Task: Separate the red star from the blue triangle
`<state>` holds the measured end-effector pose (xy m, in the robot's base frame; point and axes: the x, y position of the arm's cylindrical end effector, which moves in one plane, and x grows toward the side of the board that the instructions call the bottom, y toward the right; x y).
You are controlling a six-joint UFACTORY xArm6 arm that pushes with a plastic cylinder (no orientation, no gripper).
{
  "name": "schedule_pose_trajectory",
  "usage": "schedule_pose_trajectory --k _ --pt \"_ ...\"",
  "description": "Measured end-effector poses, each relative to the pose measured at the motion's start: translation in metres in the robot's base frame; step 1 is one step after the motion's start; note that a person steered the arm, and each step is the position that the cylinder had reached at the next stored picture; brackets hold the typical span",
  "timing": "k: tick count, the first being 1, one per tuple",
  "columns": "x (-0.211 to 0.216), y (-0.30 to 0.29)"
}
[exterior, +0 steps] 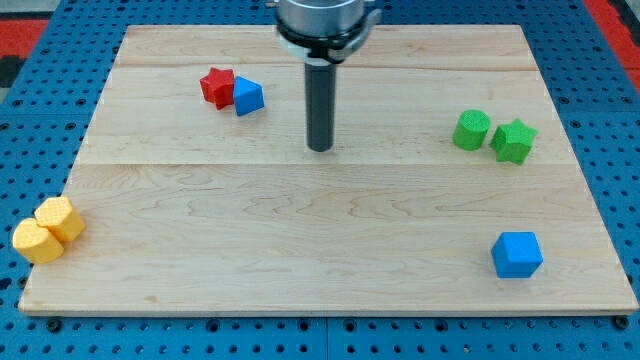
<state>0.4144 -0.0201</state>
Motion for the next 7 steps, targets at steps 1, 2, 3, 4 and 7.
schedule_pose_trajectory --k 1,2,3,4,7 --pt "0.001 -0.040" --pt "0.001 -0.039" --pt "0.001 -0.027" --pt "0.001 -0.025" --pt "-0.051 -0.081"
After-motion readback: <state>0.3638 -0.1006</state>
